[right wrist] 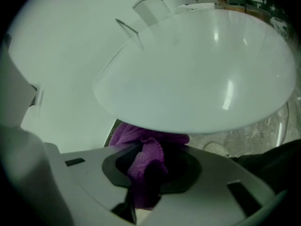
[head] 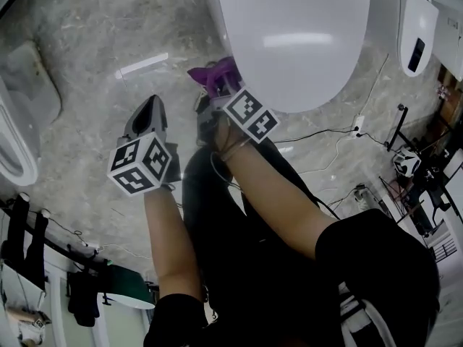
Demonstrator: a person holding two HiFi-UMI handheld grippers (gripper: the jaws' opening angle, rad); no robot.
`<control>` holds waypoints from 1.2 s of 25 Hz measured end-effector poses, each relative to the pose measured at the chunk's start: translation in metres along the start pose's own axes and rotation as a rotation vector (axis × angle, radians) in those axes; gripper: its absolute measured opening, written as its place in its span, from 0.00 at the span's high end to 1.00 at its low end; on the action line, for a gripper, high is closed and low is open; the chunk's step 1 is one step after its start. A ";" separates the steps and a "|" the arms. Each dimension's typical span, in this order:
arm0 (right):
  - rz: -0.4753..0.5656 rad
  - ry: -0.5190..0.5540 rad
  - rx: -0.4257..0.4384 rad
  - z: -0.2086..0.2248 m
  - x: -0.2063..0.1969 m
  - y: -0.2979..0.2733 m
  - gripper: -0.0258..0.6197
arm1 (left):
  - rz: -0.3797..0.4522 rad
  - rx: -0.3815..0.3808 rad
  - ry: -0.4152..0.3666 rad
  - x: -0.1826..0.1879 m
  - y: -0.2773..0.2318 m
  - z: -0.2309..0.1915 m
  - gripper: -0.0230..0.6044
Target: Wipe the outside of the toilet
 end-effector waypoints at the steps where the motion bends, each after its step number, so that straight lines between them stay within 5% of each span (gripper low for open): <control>1: 0.000 -0.016 0.001 -0.005 0.000 -0.005 0.82 | -0.006 0.000 -0.003 0.005 -0.003 -0.003 0.95; 12: 0.048 -0.134 -0.005 -0.046 0.002 -0.031 0.82 | -0.059 -0.020 -0.046 0.053 -0.020 -0.015 0.95; 30: 0.292 -0.251 -0.088 -0.143 0.008 -0.117 0.82 | -0.170 -0.240 -0.197 0.158 -0.064 -0.095 0.95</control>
Point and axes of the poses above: the fingertips, and each gripper's own axes: y backward along the fingers, z to its right, x out of its top, the point moved 6 cm from there along y, backward along the fingers, and after that the axes turned 12 degrees about -y, right-handed, at the moved point
